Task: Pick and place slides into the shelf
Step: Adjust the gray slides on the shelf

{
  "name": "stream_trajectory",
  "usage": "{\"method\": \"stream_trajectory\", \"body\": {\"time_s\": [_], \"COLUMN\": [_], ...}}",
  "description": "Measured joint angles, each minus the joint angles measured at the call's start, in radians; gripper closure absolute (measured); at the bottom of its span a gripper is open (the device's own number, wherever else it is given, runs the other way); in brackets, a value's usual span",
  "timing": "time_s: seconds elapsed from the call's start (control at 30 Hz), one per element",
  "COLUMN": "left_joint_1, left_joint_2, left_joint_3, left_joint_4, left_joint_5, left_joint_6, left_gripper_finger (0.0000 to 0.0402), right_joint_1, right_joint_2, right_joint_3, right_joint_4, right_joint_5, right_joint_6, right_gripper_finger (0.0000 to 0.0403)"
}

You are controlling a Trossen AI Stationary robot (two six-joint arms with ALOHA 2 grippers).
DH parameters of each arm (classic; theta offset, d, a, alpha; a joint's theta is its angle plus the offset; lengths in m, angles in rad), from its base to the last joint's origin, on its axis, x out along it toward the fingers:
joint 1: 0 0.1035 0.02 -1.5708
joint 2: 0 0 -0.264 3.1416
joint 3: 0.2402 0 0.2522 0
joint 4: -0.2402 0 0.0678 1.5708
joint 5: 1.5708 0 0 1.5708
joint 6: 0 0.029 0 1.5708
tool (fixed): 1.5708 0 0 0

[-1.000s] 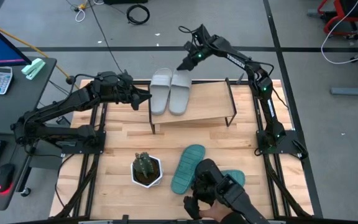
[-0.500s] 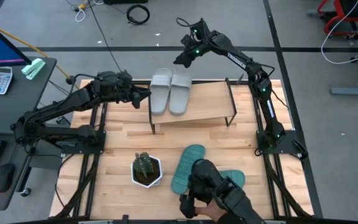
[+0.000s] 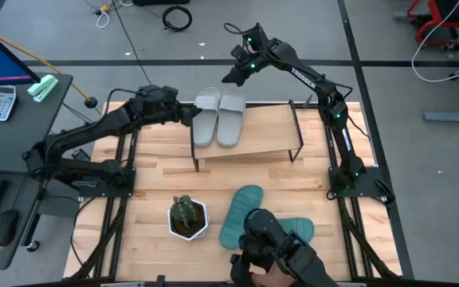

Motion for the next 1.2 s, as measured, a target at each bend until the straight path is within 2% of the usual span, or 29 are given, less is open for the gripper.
{"method": "stream_trajectory", "body": {"time_s": [0.1,0.33,0.4,0.57,0.8,0.97,1.1,1.2], "left_joint_1": [0.039,0.172,0.219,0.332,0.388,0.391,0.398,0.401], "left_joint_2": [0.011,0.030,0.067,0.216,0.412,0.487,0.496,0.496], "left_joint_3": [0.016,0.152,0.197,0.328,0.450,0.462,0.463,0.464], "left_joint_4": [-0.002,0.006,-0.021,-0.158,-0.296,-0.349,-0.396,-0.392], "left_joint_5": [-0.012,-0.020,0.024,0.207,0.364,0.359,0.284,0.274], "left_joint_6": [0.022,0.220,0.235,0.236,0.259,0.274,0.314,0.329], "left_gripper_finger": [0.0217,0.0237,0.0237,0.0219,0.0193,0.0184,0.0175,0.0170], "right_joint_1": [0.002,0.019,0.034,0.079,0.142,0.184,0.210,0.222], "right_joint_2": [-0.018,-0.074,-0.096,-0.162,-0.268,-0.319,-0.338,-0.339], "right_joint_3": [0.000,0.000,0.000,0.000,0.000,0.000,0.000,0.000], "right_joint_4": [-0.052,-0.124,-0.138,-0.217,-0.417,-0.473,-0.471,-0.470], "right_joint_5": [0.006,-0.008,-0.021,-0.021,0.050,0.122,0.159,0.186], "right_joint_6": [-0.006,-0.018,-0.032,-0.099,-0.215,-0.236,-0.236,-0.236], "right_gripper_finger": [0.0288,0.0286,0.0286,0.0286,0.0286,0.0286,0.0286,0.0286]}}
